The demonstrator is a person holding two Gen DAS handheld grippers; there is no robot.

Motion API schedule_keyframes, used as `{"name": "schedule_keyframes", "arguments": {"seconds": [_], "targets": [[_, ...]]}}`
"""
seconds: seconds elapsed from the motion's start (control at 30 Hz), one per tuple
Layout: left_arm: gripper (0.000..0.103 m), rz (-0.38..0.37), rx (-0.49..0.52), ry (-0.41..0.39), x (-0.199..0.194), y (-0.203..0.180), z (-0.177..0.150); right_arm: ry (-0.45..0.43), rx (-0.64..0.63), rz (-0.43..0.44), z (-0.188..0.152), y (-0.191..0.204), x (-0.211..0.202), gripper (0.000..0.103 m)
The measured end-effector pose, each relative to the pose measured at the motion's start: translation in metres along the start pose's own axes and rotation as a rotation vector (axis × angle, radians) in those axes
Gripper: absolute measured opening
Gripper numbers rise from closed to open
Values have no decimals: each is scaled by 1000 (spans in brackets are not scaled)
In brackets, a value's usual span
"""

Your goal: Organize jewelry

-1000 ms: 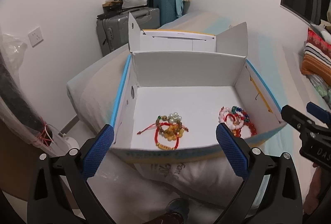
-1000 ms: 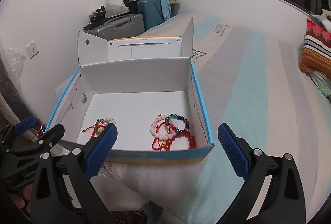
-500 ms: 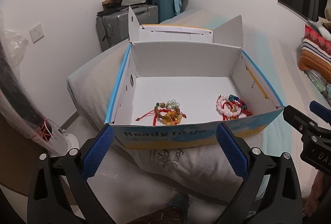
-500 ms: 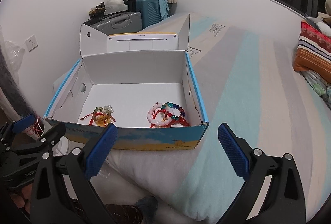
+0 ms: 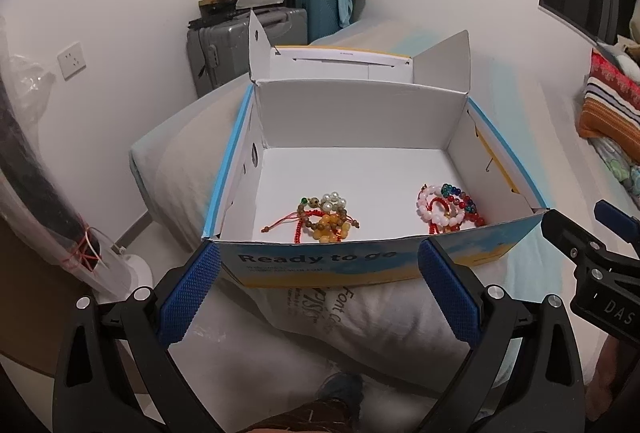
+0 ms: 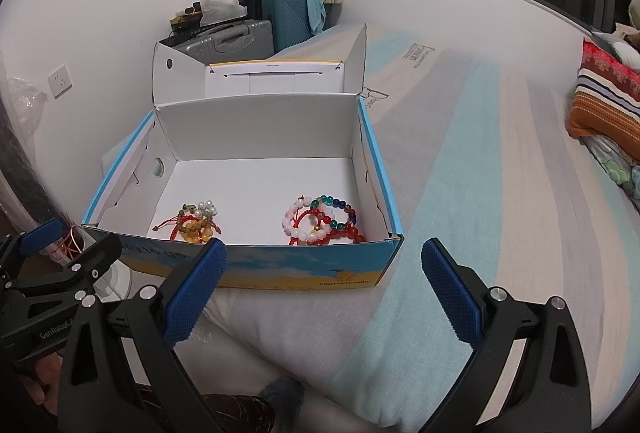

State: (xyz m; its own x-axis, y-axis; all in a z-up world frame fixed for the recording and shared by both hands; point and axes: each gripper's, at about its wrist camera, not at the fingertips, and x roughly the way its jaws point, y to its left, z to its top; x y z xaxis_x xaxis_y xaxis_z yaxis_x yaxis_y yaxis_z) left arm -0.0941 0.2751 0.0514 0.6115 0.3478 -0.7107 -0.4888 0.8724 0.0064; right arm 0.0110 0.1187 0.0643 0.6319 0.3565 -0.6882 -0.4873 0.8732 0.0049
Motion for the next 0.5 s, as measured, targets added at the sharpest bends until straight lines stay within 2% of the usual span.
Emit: {"name": "schedule_keyframes", "arguments": {"seconds": [0.13, 0.5], "targets": [[97, 24, 20, -9, -1, -4, -1, 3, -1, 0, 0, 0, 1, 94], [97, 22, 14, -26, -4, -6, -1, 10, -1, 3, 0, 0, 4, 94]]}}
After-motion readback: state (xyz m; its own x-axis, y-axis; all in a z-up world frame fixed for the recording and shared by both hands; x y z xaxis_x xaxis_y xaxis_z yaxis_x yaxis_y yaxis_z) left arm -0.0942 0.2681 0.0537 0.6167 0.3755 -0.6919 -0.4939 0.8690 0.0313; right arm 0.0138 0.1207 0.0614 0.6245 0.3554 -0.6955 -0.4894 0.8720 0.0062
